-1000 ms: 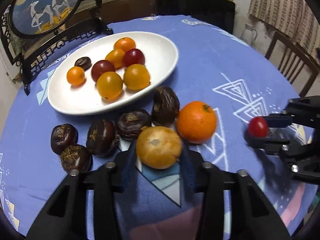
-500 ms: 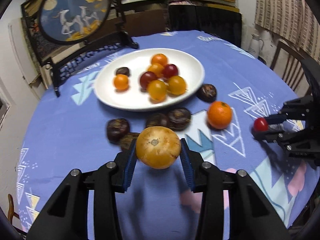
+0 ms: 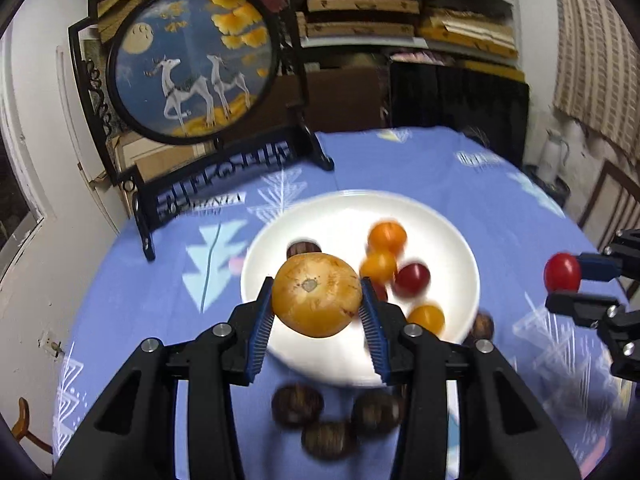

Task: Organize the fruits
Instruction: 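Carry the red plum and yellow citrus onto the plate and release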

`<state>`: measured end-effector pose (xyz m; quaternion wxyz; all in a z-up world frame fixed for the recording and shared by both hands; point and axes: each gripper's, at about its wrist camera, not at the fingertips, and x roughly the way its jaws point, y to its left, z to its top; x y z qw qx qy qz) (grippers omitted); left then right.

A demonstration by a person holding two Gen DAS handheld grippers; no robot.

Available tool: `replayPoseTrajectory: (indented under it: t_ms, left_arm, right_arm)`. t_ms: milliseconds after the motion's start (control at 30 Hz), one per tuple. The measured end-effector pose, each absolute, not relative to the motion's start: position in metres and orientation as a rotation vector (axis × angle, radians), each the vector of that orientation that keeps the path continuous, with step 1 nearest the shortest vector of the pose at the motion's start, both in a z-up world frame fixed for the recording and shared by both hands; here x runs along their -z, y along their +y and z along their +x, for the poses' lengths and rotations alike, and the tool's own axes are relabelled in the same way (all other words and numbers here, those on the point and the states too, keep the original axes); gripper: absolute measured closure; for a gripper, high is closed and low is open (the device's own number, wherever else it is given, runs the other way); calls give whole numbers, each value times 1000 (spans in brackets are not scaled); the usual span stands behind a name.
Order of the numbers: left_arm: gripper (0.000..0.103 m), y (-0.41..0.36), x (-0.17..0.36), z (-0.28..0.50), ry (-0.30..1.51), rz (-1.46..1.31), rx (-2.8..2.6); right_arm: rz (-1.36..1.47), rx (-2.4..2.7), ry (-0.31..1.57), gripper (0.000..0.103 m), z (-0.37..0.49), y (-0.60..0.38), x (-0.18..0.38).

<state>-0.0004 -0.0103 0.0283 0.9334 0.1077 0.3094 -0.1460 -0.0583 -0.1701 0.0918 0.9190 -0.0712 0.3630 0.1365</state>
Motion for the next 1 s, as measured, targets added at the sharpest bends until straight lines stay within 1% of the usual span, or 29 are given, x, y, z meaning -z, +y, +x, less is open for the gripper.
replayPoseTrajectory:
  t_ms: [133,333,467,700,933,1000]
  left_arm:
    - [62,-20,-26,25,614,207,250]
    - [62,-17,-1,51,664,144,245]
    - [62,-14,11,58,689,155,240]
    - [62,-17,17,59,692,176,250]
    - [62,-20,21,61,704,187,244]
    - [62,-20,22,61,709,186,246]
  right_arm:
    - [-50,-271,669,74,-25,-176,-106]
    - [-59,-219,648,74,20,-170,-94]
    - [-23,-224,640,74,28,-171,-77]
    - [-13,-200,713,74,40,-180,-49]
    - [-10,-185,720,74,42,-181,-44]
    - [-8,-180,721,72,43,-182,-42]
